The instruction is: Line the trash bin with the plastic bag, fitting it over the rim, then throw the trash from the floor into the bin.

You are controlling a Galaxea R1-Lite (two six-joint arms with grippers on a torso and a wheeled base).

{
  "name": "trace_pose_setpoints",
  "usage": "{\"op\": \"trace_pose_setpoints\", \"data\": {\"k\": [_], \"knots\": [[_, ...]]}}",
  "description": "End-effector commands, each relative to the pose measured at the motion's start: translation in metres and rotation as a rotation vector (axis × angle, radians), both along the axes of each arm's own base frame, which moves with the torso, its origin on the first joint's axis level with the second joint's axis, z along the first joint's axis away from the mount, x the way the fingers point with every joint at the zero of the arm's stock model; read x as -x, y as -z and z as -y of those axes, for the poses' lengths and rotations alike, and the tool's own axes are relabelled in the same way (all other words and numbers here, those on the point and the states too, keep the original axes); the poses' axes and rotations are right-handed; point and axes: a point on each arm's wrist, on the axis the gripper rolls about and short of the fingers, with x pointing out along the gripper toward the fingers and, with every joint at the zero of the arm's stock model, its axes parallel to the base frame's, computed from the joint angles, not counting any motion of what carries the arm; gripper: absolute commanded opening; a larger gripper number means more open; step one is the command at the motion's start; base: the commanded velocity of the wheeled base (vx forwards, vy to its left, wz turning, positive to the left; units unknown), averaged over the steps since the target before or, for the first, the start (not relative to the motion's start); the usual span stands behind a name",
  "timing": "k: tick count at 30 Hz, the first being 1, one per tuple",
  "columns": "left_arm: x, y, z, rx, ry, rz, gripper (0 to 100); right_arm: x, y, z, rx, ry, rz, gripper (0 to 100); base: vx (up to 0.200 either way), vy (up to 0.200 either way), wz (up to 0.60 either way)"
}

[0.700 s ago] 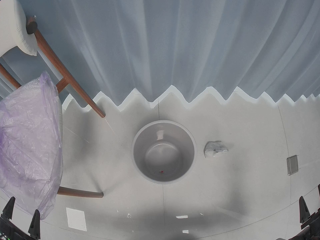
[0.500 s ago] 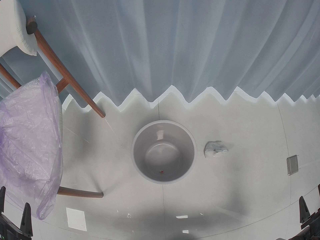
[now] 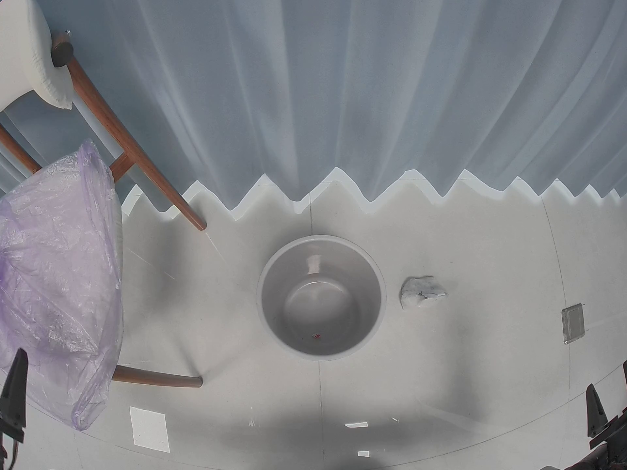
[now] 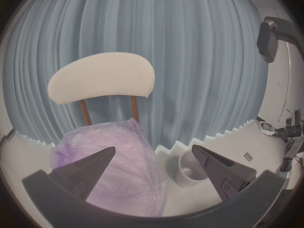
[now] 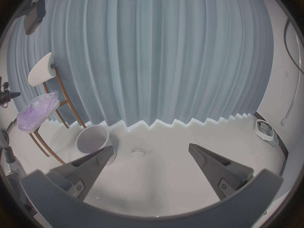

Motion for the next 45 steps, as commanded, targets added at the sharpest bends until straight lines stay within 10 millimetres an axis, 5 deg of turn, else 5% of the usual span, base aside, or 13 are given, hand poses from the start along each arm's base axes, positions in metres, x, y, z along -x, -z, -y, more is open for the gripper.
{"op": "trace_pose_setpoints", "data": {"k": [1, 14, 21, 28, 45], "knots": [[-0.052, -0.044, 0.004, -0.01, 0.081, -0.161, 100, 0.0, 0.005, 0.0, -0.001, 0.0, -0.001, 100, 0.0, 0.0, 0.0], [-0.148, -0.045, 0.013, -0.356, -0.014, -0.299, 100, 0.0, 0.005, 0.0, -0.001, -0.018, 0.001, 100, 0.0, 0.0, 0.0], [-0.176, -0.044, 0.041, -0.355, 0.012, -0.363, 100, 0.0, 0.005, 0.0, 0.001, -0.02, -0.001, 100, 0.0, 0.0, 0.0], [-0.227, -0.053, 0.07, -0.213, -0.039, -0.419, 100, 0.0, 0.005, -0.001, 0.001, -0.023, -0.001, 100, 0.0, 0.0, 0.0], [-0.236, -0.014, 0.056, -0.273, -0.296, -0.6, 100, 0.0, 0.005, -0.001, 0.001, -0.023, -0.001, 100, 0.0, 0.0, 0.0]]}}
